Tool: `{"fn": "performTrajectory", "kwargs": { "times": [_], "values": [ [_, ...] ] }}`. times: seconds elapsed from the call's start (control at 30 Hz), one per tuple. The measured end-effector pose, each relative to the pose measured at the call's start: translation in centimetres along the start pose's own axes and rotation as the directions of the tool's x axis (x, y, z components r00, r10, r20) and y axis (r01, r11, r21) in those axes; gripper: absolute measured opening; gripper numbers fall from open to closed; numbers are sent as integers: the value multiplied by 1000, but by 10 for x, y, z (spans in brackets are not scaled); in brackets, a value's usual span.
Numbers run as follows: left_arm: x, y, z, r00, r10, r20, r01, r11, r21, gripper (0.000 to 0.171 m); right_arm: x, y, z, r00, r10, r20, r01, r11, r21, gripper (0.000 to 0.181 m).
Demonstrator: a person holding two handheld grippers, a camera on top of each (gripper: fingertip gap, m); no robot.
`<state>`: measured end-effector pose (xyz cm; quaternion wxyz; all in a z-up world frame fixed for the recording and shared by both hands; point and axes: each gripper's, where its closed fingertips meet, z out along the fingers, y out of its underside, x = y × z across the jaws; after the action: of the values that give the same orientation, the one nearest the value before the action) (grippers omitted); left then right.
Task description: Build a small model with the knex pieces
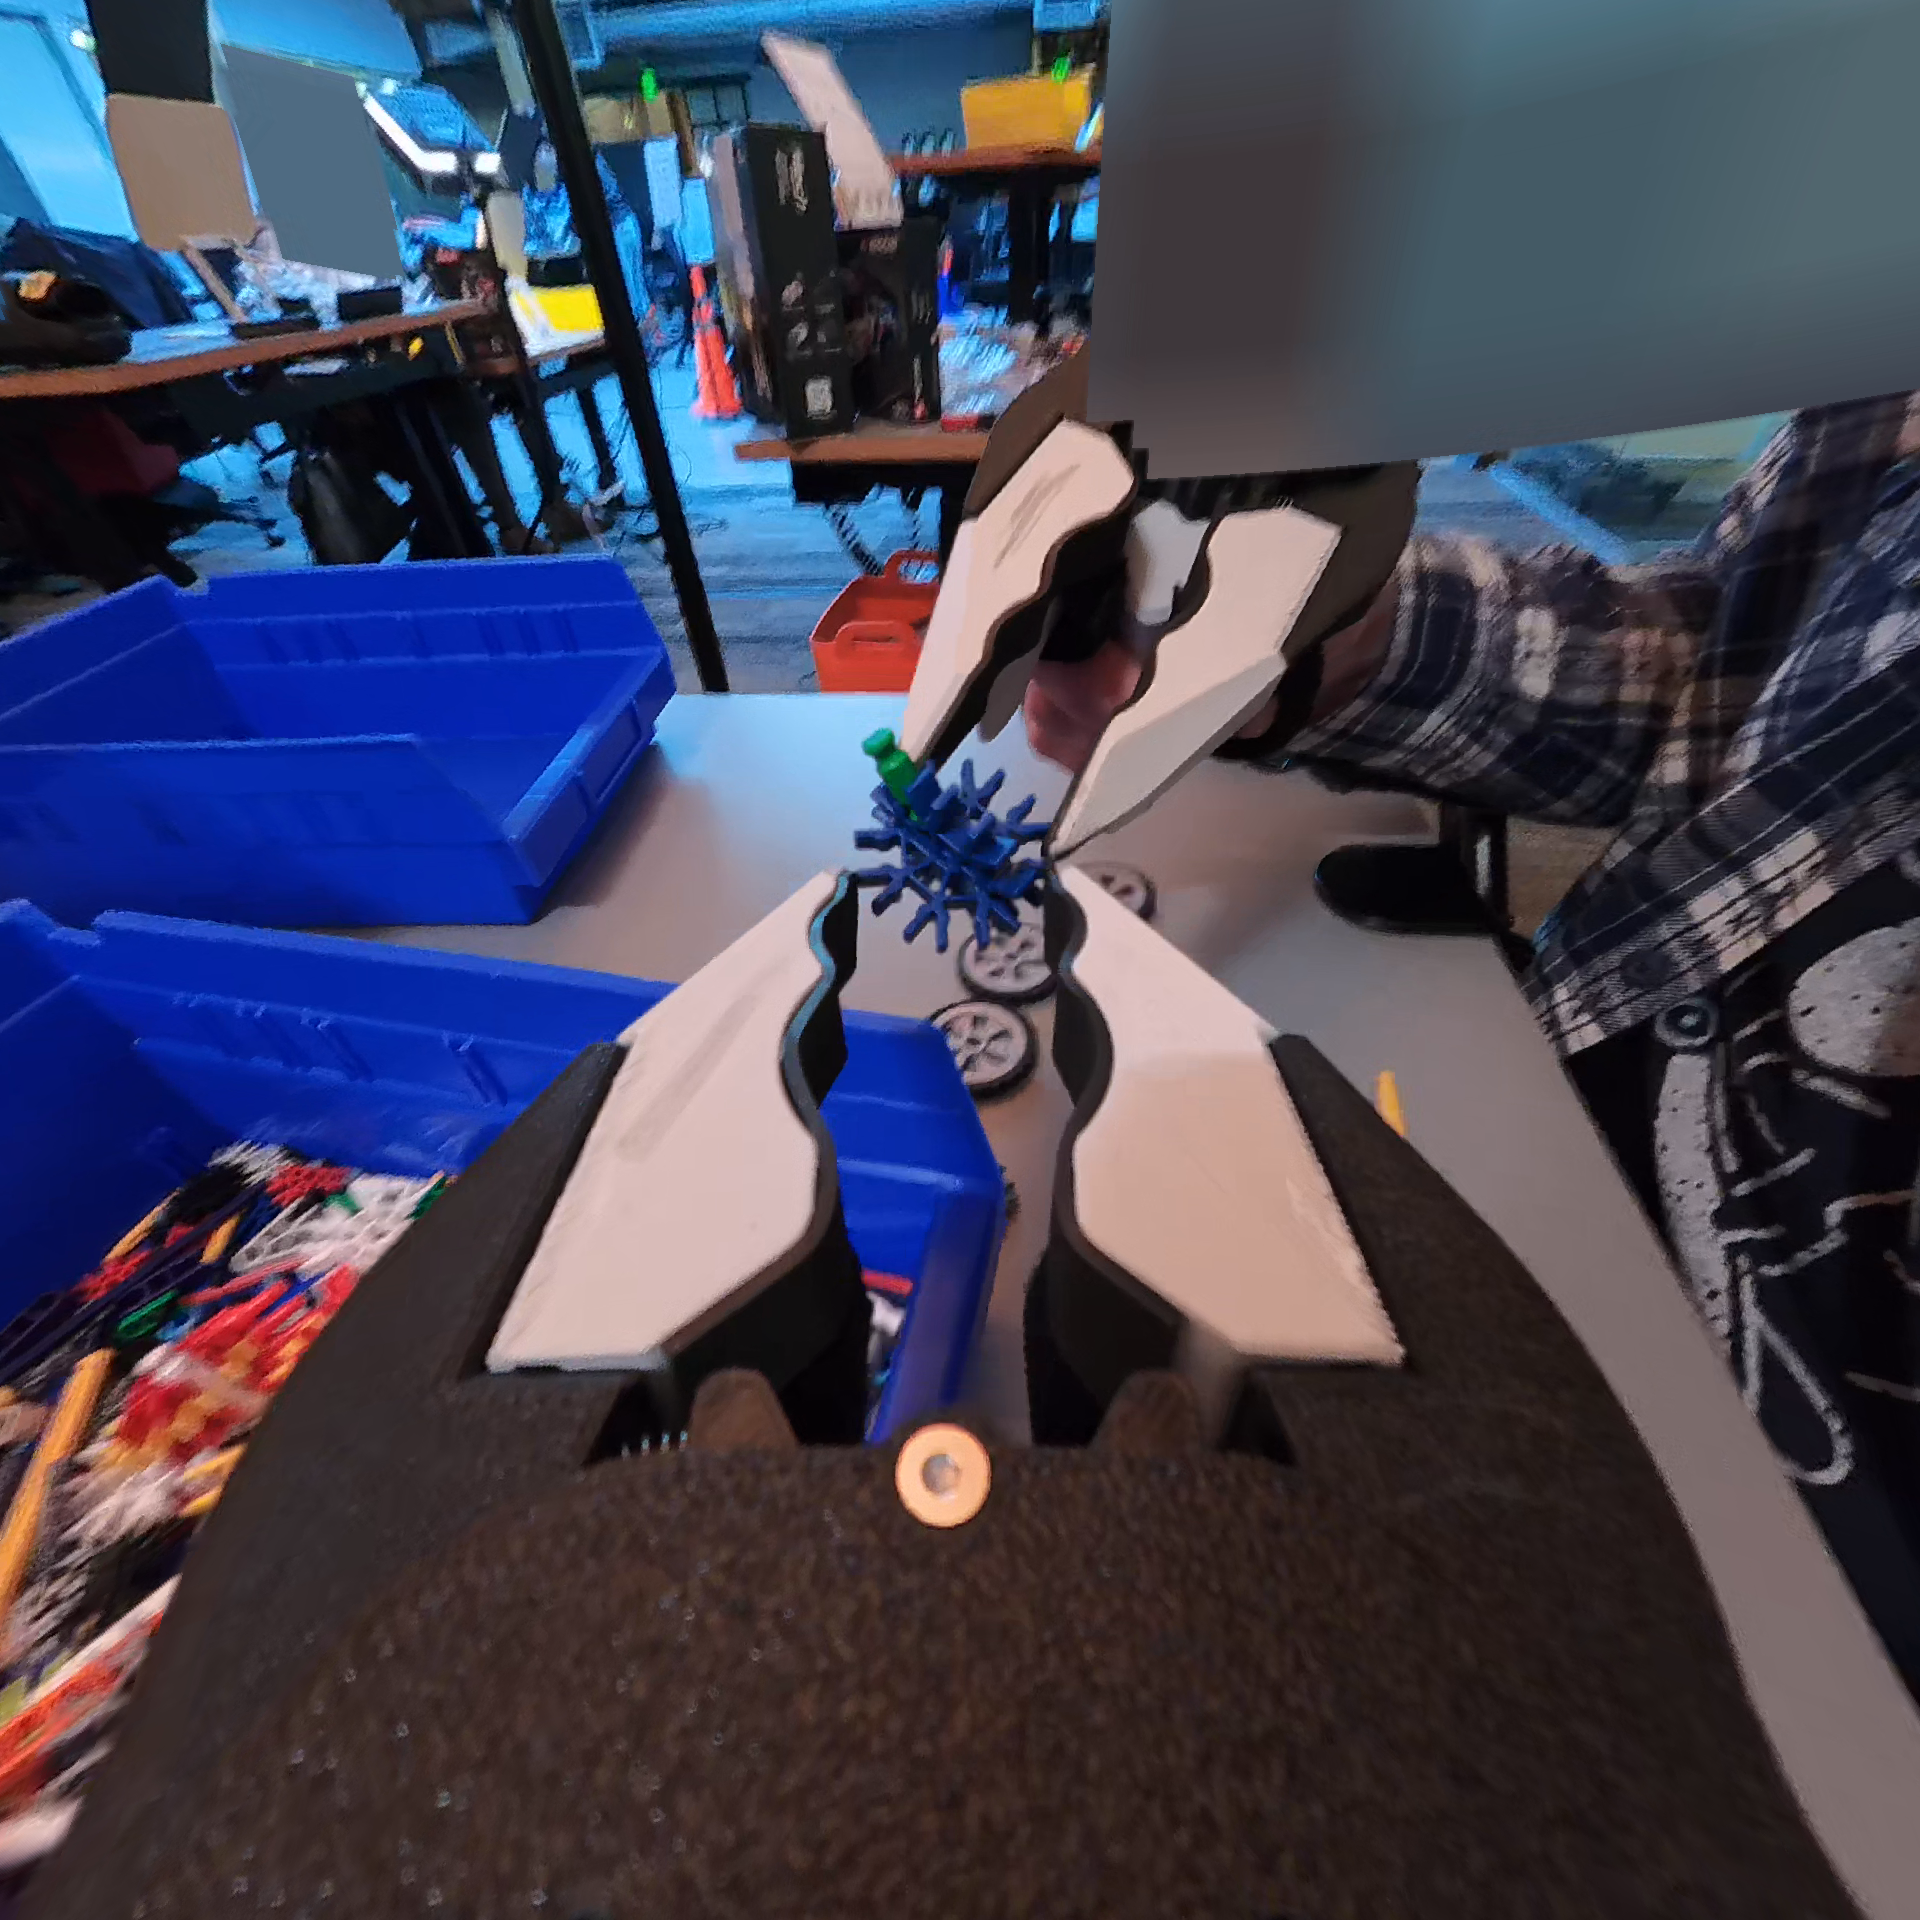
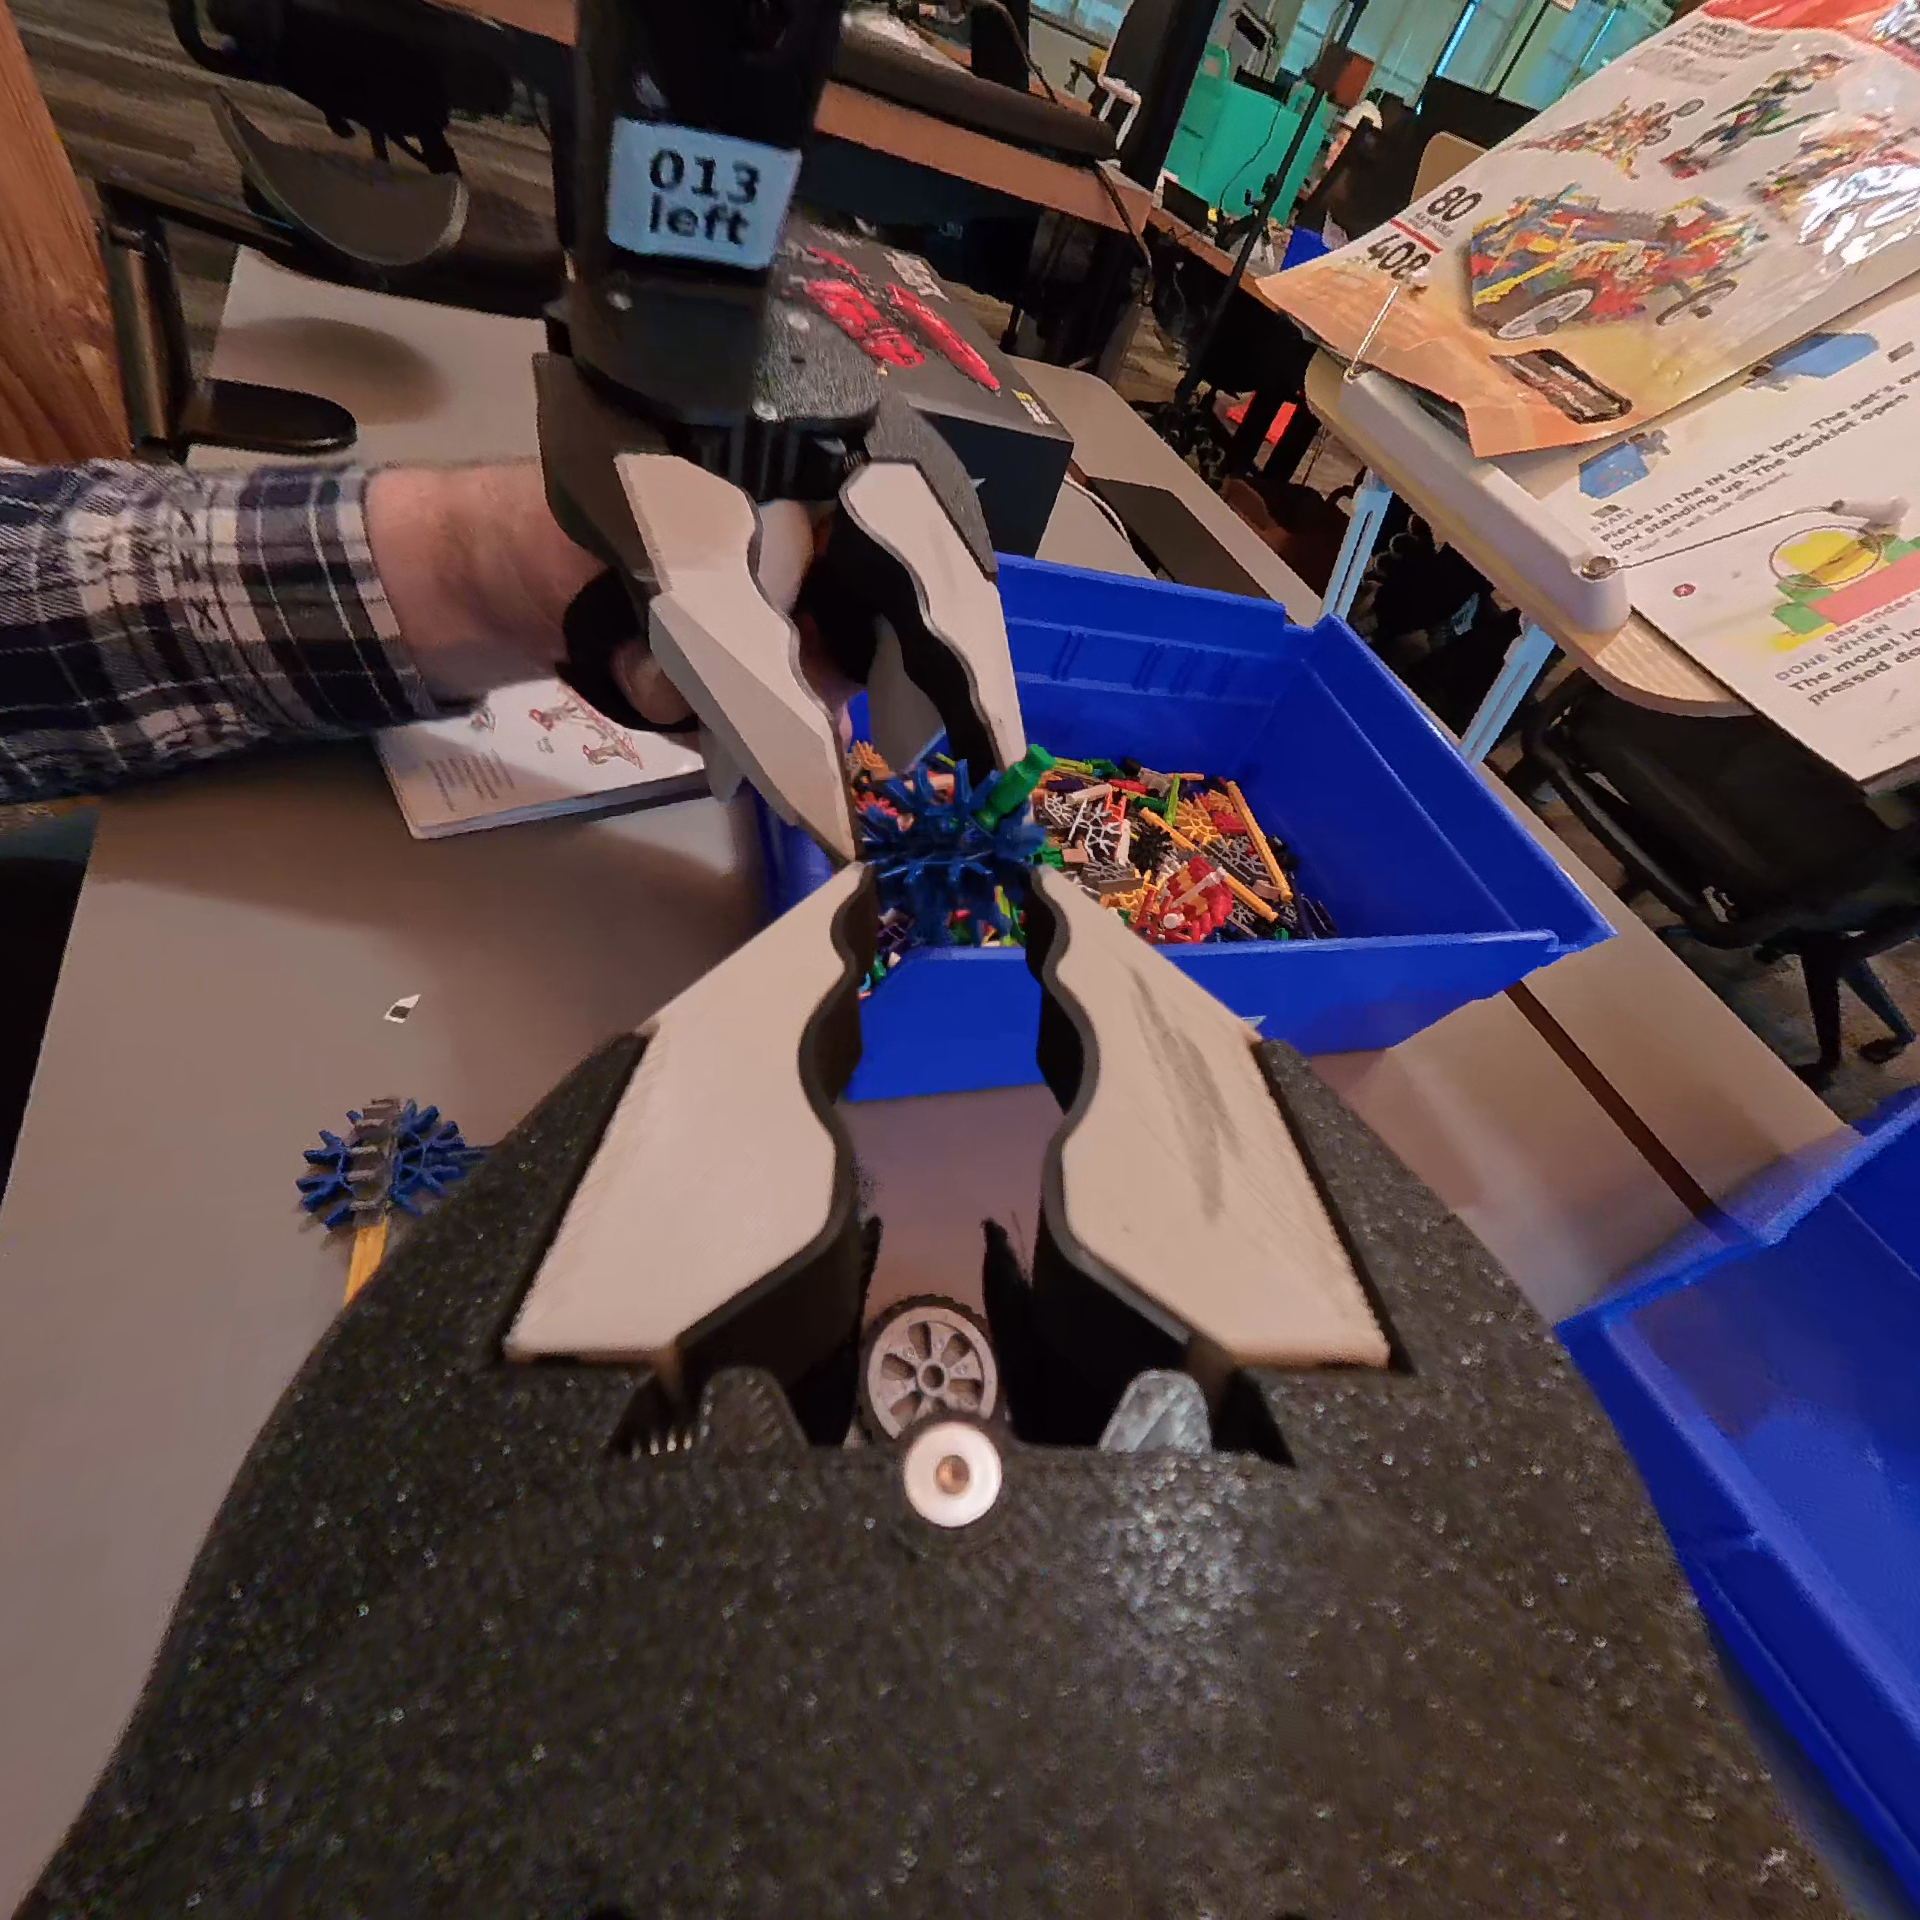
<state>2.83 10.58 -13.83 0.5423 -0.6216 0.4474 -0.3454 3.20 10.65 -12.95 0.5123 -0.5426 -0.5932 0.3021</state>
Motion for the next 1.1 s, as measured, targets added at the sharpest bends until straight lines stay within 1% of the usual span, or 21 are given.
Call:
{"fn": "performTrajectory", "kwargs": {
  "times": [0.17,0.27,0.37,0.5,0.57,0.67,0.77,0.8,0.83,0.93,1.1],
  "values": [
    [-4,1,-8,999,23,32,-22,999,-35,30,2,4,1,999,-44,-26,44,999,-33,27],
    [-3,-4,-14,1000,-7,16,7,1000,-6,30,4,7,1,997,-69,-46,67,996,-55,27],
    [-2,-10,-16,999,-53,-5,53,998,29,32,5,9,2,989,-125,-76,118,990,-82,27],
    [-1,1,-5,997,-73,-1,73,997,-25,32,2,11,5,963,-245,-115,231,965,-122,27],
    [1,2,0,996,-83,-12,83,996,-25,32,2,13,7,942,-309,-132,289,945,-153,27],
    [-4,7,7,995,-96,18,96,994,-51,25,2,14,7,914,-375,-153,348,920,-180,27],
    [-5,10,10,994,-104,23,105,993,-54,21,2,14,7,894,-416,-163,385,902,-194,27],
    [-7,11,10,994,-99,39,102,993,-55,17,1,14,7,887,-430,-166,397,896,-199,27],
    [-11,12,10,993,-99,62,102,993,-58,9,1,14,8,882,-442,-166,408,890,-206,27],
    [-11,13,9,994,-96,58,100,993,-57,7,0,15,9,879,-448,-166,413,887,-209,27],
    [-13,3,6,993,-97,66,98,995,-3,5,1,6,5,926,-341,-164,323,938,-129,28]
  ]
}}
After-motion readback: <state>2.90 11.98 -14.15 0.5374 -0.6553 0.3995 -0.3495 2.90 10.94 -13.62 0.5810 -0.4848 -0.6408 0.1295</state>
